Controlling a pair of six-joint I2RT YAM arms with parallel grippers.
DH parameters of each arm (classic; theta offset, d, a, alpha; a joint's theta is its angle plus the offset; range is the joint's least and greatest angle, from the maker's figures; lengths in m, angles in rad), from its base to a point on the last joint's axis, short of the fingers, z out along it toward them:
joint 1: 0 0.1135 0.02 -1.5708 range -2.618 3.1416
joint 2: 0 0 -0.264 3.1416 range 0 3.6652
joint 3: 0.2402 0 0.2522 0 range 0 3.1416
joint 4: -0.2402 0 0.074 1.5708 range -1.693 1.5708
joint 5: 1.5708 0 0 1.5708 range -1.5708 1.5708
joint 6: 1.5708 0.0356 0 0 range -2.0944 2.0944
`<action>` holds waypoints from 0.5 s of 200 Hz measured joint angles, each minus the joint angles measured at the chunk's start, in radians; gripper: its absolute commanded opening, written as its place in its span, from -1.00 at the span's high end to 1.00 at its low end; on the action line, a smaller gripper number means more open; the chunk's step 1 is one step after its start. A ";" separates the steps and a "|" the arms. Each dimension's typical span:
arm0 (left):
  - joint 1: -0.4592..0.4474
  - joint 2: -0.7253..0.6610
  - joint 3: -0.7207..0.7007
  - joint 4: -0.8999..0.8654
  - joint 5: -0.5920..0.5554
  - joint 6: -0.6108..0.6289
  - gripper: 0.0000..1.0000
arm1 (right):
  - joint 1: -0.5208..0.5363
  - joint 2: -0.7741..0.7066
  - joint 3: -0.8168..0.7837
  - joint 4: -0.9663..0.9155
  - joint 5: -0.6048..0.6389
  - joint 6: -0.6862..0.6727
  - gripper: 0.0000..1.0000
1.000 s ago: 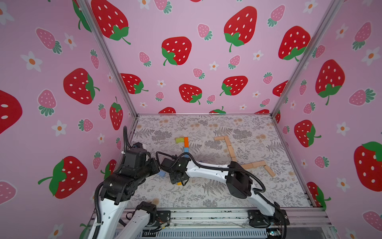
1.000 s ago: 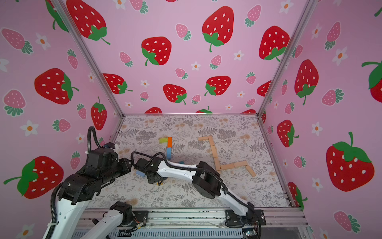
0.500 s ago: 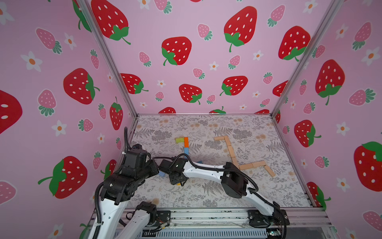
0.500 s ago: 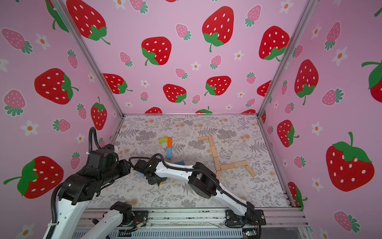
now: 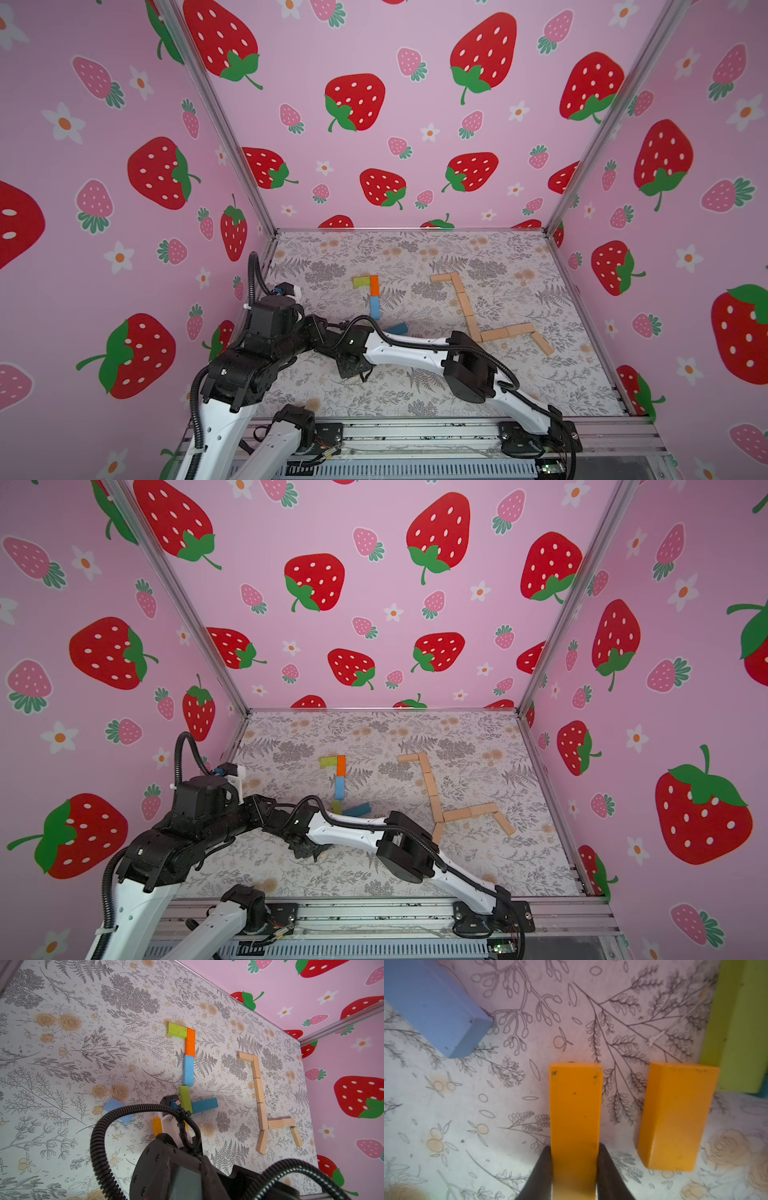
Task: Assemble a giraffe with building blocks
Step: Pick up the building block from the center of the board.
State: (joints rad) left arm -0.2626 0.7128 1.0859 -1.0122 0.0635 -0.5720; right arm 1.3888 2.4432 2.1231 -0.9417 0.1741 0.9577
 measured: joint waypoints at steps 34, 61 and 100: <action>0.000 -0.015 0.042 0.016 0.006 -0.005 0.39 | 0.005 -0.105 -0.108 0.006 0.001 -0.061 0.61; 0.000 -0.042 0.123 0.039 0.008 -0.012 0.34 | 0.004 -0.278 -0.250 0.056 -0.008 -0.123 0.61; 0.000 -0.044 0.182 0.086 0.013 -0.024 0.32 | -0.044 -0.628 -0.567 0.191 -0.032 -0.316 0.70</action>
State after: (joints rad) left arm -0.2626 0.6689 1.2682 -0.9260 0.0761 -0.5964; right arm 1.3445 1.8153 1.5562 -0.7506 0.1417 0.6418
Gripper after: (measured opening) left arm 0.339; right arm 0.311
